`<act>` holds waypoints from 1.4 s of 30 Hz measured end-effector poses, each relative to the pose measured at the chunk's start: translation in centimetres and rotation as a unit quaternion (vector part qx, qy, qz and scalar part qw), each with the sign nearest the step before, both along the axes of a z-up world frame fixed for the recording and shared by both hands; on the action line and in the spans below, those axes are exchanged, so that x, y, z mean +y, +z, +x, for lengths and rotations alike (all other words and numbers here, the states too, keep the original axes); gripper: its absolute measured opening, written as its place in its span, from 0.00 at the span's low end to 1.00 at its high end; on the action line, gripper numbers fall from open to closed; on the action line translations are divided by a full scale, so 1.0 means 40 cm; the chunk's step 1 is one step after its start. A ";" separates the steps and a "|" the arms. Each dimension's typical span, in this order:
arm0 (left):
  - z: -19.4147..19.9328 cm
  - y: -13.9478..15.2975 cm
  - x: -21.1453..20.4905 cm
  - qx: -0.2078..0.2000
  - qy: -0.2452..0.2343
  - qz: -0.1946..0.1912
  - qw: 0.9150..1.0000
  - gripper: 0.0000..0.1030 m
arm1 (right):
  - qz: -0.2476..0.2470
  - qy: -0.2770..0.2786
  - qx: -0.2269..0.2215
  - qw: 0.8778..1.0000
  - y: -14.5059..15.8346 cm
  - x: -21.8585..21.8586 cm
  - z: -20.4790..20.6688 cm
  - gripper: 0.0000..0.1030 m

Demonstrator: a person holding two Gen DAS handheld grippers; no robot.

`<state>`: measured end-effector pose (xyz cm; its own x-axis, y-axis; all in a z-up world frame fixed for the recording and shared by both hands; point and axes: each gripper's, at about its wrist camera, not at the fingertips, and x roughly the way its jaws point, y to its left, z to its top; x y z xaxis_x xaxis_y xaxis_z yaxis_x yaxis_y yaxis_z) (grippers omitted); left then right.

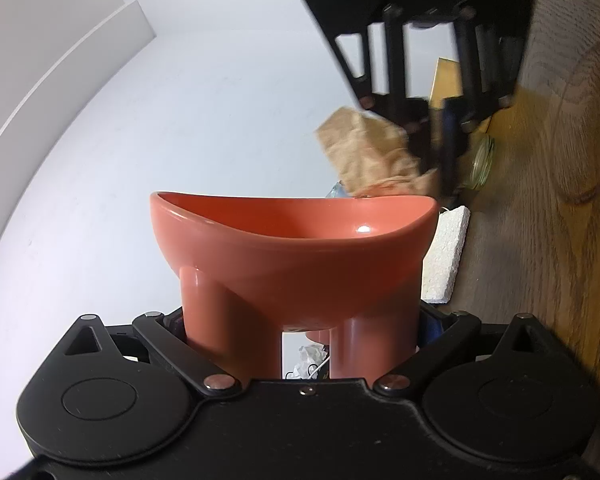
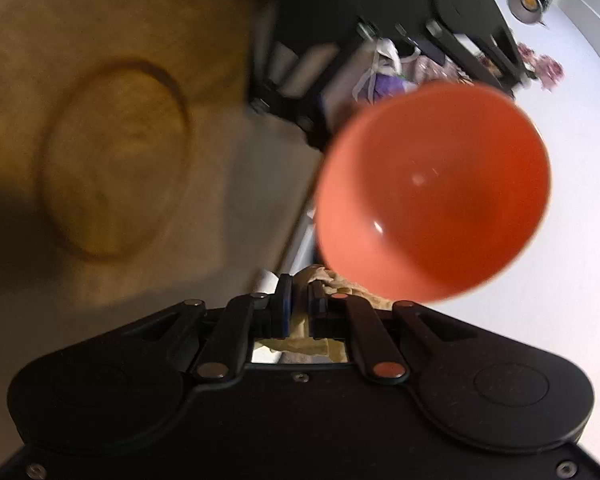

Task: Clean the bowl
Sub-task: 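Lower the paper towel back into the bowl with the right gripper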

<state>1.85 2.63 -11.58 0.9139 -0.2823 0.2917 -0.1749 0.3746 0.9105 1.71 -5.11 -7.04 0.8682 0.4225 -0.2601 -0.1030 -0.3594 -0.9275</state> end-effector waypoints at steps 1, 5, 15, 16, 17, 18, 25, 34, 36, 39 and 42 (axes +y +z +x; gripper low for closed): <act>0.001 0.000 -0.001 0.000 0.001 0.000 1.000 0.94 | -0.004 0.008 0.008 1.000 -0.007 0.001 -0.015 0.07; 0.002 0.000 -0.003 0.000 0.004 0.000 1.000 0.94 | -0.012 0.036 0.026 0.999 -0.021 0.009 -0.063 0.07; 0.001 -0.006 -0.010 -0.010 0.006 0.005 1.000 0.94 | 0.018 0.115 0.024 0.993 0.034 0.078 -0.174 0.07; 0.000 -0.007 -0.010 -0.011 0.006 0.005 1.000 0.94 | 0.023 0.120 0.021 0.992 0.042 0.087 -0.178 0.07; -0.001 -0.008 -0.011 -0.012 0.006 0.006 1.000 0.94 | 0.025 0.122 0.019 0.992 0.048 0.091 -0.178 0.07; -0.001 -0.008 -0.012 -0.012 0.006 0.006 1.000 0.94 | 0.030 0.127 0.012 0.991 0.060 0.100 -0.177 0.07; -0.001 -0.007 -0.016 -0.011 0.008 0.005 1.000 0.94 | 0.064 0.148 -0.038 0.986 0.117 0.098 -0.191 0.07; 0.006 -0.032 -0.025 -0.011 0.013 0.006 1.000 0.94 | 0.087 0.138 -0.076 0.984 0.193 0.097 -0.187 0.07; 0.004 -0.035 -0.020 -0.011 0.013 0.006 1.000 0.94 | 0.094 0.129 -0.081 0.984 0.209 0.093 -0.181 0.07; 0.023 0.002 0.013 -0.010 0.013 0.005 1.000 0.94 | 0.096 0.114 -0.084 0.985 0.217 0.080 -0.166 0.07; 0.021 0.004 0.016 -0.013 0.013 0.007 1.000 0.94 | 0.089 0.098 -0.081 0.988 0.206 0.083 -0.146 0.07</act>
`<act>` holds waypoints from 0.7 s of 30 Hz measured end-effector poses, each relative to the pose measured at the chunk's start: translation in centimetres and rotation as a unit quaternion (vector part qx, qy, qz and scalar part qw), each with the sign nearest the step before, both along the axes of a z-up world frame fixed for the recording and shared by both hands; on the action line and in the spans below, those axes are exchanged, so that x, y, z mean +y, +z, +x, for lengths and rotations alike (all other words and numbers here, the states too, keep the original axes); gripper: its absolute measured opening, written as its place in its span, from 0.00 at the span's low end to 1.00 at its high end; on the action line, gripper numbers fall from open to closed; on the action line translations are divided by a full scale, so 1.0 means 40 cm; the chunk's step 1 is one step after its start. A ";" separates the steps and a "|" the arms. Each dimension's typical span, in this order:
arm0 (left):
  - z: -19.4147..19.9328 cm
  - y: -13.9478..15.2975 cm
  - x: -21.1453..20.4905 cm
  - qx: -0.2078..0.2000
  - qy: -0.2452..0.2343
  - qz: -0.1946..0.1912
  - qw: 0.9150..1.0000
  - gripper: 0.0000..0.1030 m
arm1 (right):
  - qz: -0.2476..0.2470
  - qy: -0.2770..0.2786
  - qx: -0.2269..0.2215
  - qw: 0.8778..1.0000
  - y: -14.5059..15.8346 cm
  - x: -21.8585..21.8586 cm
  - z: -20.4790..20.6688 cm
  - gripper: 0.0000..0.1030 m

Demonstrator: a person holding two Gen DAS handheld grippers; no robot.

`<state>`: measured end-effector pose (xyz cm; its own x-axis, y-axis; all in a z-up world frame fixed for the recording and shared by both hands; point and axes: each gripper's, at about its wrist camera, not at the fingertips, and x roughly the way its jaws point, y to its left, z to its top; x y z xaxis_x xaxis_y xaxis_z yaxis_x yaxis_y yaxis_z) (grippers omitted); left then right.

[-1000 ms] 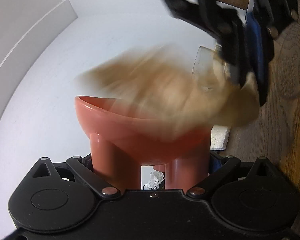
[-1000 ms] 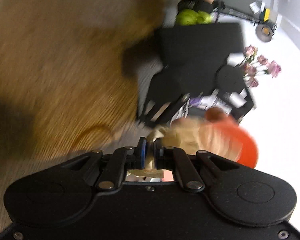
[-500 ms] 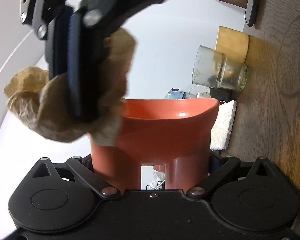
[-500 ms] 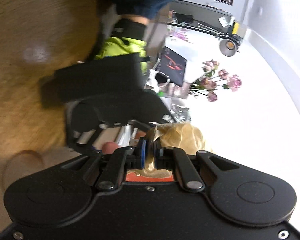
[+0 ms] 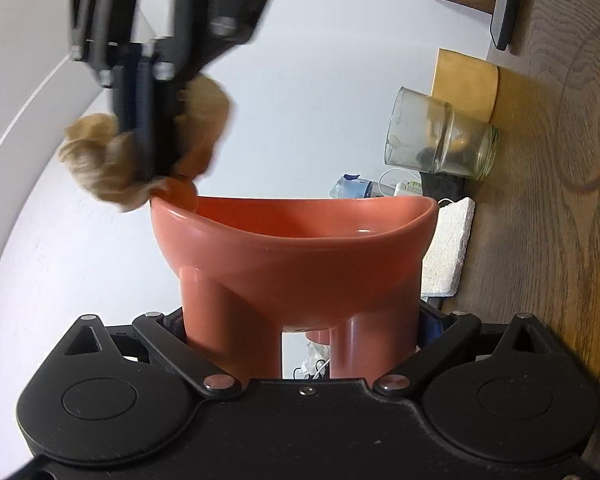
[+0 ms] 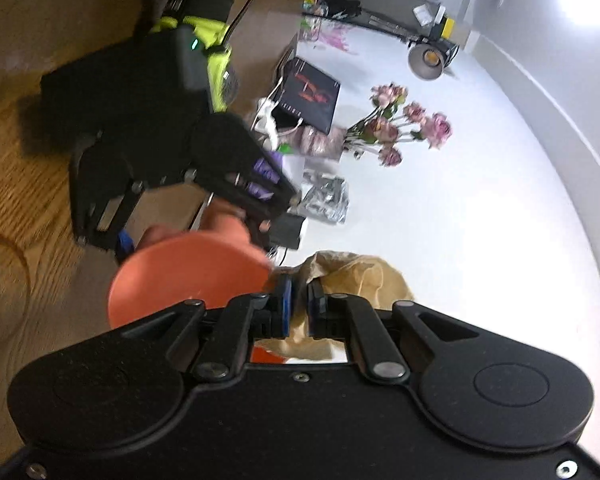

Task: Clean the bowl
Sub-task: 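Lower the paper towel back into the bowl with the right gripper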

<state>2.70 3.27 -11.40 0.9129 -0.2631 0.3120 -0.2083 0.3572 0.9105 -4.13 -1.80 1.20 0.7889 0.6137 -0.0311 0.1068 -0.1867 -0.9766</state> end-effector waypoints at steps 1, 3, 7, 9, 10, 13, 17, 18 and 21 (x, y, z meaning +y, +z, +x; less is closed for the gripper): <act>-0.001 -0.001 0.000 -0.003 0.000 0.001 1.000 0.94 | -0.004 -0.005 0.003 1.000 -0.006 -0.001 0.006 0.07; 0.001 -0.005 -0.005 -0.007 0.000 0.004 1.000 0.94 | -0.012 -0.013 0.010 1.000 -0.022 -0.010 0.017 0.07; 0.011 -0.006 -0.016 -0.005 0.000 0.003 1.000 0.94 | -0.026 -0.017 0.030 0.999 -0.062 -0.001 0.037 0.07; 0.012 -0.007 -0.018 -0.005 0.000 0.003 1.000 0.94 | -0.038 -0.008 0.032 0.999 -0.082 -0.005 0.027 0.07; 0.013 -0.007 -0.019 -0.006 0.000 0.003 1.000 0.94 | -0.040 -0.002 0.032 0.999 -0.088 -0.003 0.024 0.07; 0.013 -0.010 -0.022 -0.008 0.000 0.005 1.000 0.94 | -0.034 0.008 0.028 0.999 -0.090 0.013 0.026 0.07; 0.013 -0.009 -0.021 -0.005 0.000 0.003 1.000 0.94 | -0.015 0.002 0.014 1.000 -0.071 0.027 0.048 0.07; 0.013 -0.009 -0.022 -0.006 0.000 0.004 1.000 0.94 | -0.012 -0.004 0.010 1.000 -0.063 0.028 0.060 0.07; 0.014 -0.012 -0.025 -0.008 0.000 0.005 1.000 0.94 | -0.001 -0.026 0.008 1.000 -0.044 0.023 0.098 0.07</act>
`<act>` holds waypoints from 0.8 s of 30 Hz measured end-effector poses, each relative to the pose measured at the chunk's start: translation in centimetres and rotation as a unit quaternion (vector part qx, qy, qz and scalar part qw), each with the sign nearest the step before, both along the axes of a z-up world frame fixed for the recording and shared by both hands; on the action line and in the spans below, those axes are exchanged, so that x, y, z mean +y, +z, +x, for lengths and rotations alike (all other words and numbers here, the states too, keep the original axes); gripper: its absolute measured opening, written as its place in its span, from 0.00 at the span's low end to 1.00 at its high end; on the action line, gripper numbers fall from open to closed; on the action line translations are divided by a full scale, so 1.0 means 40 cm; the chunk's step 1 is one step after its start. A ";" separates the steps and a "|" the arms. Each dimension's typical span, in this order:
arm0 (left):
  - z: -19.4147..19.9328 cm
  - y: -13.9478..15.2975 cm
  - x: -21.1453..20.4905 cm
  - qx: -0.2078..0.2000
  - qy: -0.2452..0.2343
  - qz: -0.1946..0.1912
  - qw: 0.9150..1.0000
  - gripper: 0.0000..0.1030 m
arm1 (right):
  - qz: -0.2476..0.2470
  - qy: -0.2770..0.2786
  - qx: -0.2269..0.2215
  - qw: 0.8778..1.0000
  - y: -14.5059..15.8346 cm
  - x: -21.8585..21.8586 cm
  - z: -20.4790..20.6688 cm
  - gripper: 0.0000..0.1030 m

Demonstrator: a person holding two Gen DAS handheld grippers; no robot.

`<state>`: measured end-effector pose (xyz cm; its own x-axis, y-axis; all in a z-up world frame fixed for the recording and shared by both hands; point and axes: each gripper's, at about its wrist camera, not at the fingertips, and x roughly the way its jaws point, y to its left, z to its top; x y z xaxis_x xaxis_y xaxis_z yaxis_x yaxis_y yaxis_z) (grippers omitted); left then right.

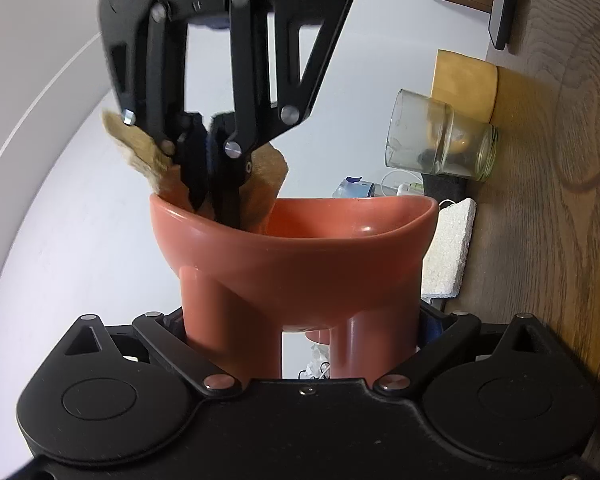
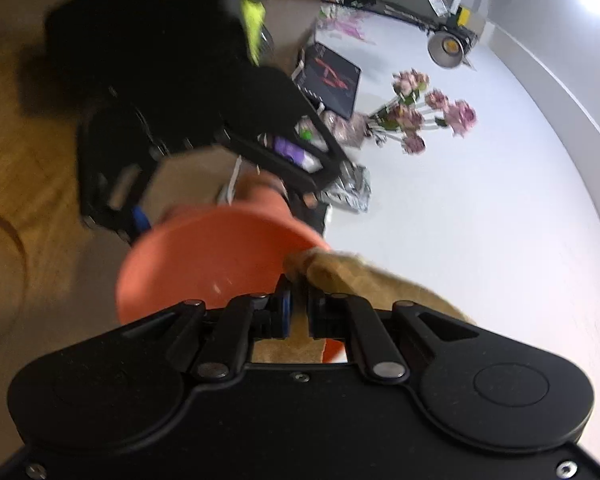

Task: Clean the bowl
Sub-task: 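Lower the paper towel back into the bowl with the right gripper, then wipe the paper towel inside and along the bowl rim with the right gripper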

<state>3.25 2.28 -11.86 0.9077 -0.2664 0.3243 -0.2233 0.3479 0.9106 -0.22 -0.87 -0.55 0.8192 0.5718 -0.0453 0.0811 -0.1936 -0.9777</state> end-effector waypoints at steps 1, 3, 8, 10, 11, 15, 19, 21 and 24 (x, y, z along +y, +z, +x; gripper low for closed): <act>0.000 -0.001 0.000 -0.001 0.000 0.000 1.000 0.94 | 0.001 -0.005 0.000 1.000 0.002 -0.003 0.008 0.07; 0.000 -0.001 0.000 -0.001 0.000 0.000 1.000 0.94 | -0.001 -0.022 0.002 1.000 -0.001 -0.014 0.032 0.07; -0.001 0.000 -0.002 0.001 0.000 0.000 1.000 0.94 | -0.022 -0.058 0.025 0.998 -0.044 -0.054 0.065 0.07; -0.003 -0.002 -0.003 0.002 0.000 -0.001 1.000 0.94 | -0.039 -0.066 0.041 0.996 -0.080 -0.072 0.059 0.07; -0.005 -0.003 -0.003 0.002 0.000 -0.001 1.000 0.94 | -0.043 -0.066 0.045 0.996 -0.089 -0.077 0.055 0.07; -0.010 -0.009 -0.005 0.000 0.000 0.000 1.000 0.94 | -0.050 -0.061 0.063 0.995 -0.124 -0.080 0.024 0.07; -0.017 -0.018 -0.010 -0.003 0.000 0.001 1.000 0.94 | -0.065 -0.028 0.073 0.995 -0.148 -0.058 -0.028 0.07; -0.020 -0.021 -0.011 -0.004 0.000 0.002 1.000 0.94 | -0.060 -0.010 0.071 0.996 -0.148 -0.042 -0.048 0.07; -0.027 -0.027 -0.016 -0.002 0.000 0.001 1.000 0.94 | -0.039 0.014 0.061 0.997 -0.126 -0.010 -0.065 0.07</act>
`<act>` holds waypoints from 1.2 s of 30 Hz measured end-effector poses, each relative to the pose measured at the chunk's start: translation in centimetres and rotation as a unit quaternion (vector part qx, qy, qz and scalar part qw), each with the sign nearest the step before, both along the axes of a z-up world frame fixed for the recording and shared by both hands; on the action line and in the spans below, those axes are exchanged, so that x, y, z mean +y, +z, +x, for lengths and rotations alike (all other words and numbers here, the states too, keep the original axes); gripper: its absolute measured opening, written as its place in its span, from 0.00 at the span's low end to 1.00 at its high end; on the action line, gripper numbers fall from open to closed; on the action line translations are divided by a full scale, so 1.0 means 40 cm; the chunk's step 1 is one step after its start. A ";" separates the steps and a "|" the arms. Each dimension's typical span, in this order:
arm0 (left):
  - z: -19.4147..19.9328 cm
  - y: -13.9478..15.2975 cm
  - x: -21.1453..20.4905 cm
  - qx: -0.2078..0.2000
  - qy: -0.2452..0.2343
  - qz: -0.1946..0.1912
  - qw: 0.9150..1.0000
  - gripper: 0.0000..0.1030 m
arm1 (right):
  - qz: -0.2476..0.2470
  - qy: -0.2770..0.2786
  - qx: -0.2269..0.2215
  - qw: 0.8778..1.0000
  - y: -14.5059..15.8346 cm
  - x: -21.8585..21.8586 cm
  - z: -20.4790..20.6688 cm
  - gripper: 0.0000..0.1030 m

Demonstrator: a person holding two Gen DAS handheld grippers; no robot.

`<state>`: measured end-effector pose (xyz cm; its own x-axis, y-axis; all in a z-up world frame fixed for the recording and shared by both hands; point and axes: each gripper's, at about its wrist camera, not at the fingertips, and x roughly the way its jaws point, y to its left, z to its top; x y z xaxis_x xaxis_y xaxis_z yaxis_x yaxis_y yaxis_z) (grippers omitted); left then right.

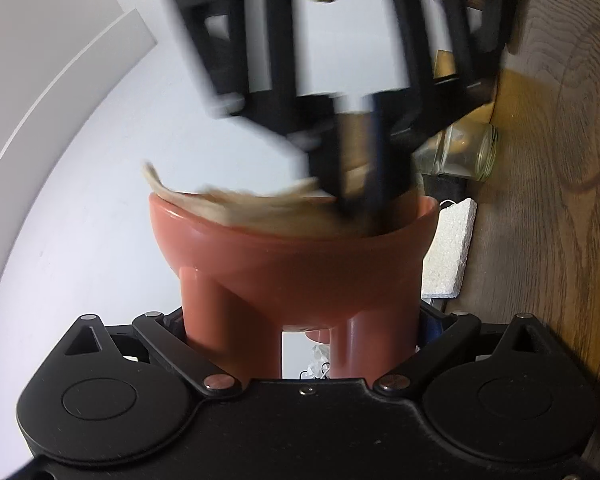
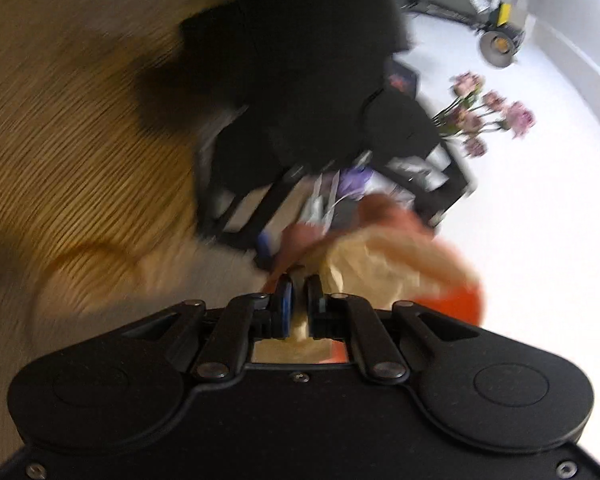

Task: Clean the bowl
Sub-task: 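Wipe the paper towel inside and along the bowl rim with the right gripper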

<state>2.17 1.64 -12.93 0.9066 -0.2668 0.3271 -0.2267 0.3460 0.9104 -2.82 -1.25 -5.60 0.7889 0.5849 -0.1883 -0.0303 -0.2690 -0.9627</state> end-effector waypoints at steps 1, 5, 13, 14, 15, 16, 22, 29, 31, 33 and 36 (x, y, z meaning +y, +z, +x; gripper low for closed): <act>-0.002 -0.002 -0.001 0.000 0.000 0.000 1.000 0.94 | 0.009 0.007 -0.006 1.000 0.009 0.010 -0.004 0.07; -0.012 -0.011 -0.008 0.001 0.000 -0.001 1.000 0.94 | 0.039 0.015 -0.024 0.999 0.054 0.037 0.000 0.07; -0.027 -0.023 -0.018 0.004 0.000 -0.002 1.000 0.94 | 0.062 -0.034 -0.047 0.996 0.111 0.015 0.081 0.07; -0.031 -0.026 -0.020 0.004 0.000 -0.002 1.000 0.94 | 0.061 -0.043 -0.044 0.996 0.107 0.008 0.094 0.07; -0.035 -0.029 -0.022 0.003 0.000 -0.001 1.000 0.94 | 0.059 -0.047 -0.043 0.996 0.103 0.003 0.099 0.07; -0.037 -0.029 -0.021 0.003 0.000 -0.001 1.000 0.94 | 0.055 -0.055 -0.040 0.996 0.093 -0.006 0.107 0.07; -0.002 0.004 0.004 0.006 0.000 -0.002 1.000 0.94 | 0.026 -0.080 -0.012 0.996 0.022 -0.053 0.125 0.07; -0.008 0.002 0.000 0.004 0.000 -0.002 1.000 0.94 | -0.004 -0.053 0.010 0.999 -0.035 -0.054 0.059 0.07; -0.009 0.002 -0.001 0.005 0.001 -0.002 1.000 0.94 | -0.006 -0.033 0.015 0.999 -0.051 -0.050 0.025 0.07; -0.012 0.002 -0.002 0.007 0.001 -0.003 1.000 0.94 | 0.010 -0.016 0.015 1.000 -0.049 -0.043 -0.003 0.07; -0.016 0.001 -0.003 0.009 0.001 -0.004 1.000 0.94 | 0.037 0.004 0.005 0.999 -0.028 -0.033 -0.037 0.07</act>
<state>1.52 1.52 -12.87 0.9126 -0.2632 0.3130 -0.2109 0.3528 0.9116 -4.29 -2.57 -6.74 0.7821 0.6045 -0.1513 -0.0371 -0.1972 -0.9797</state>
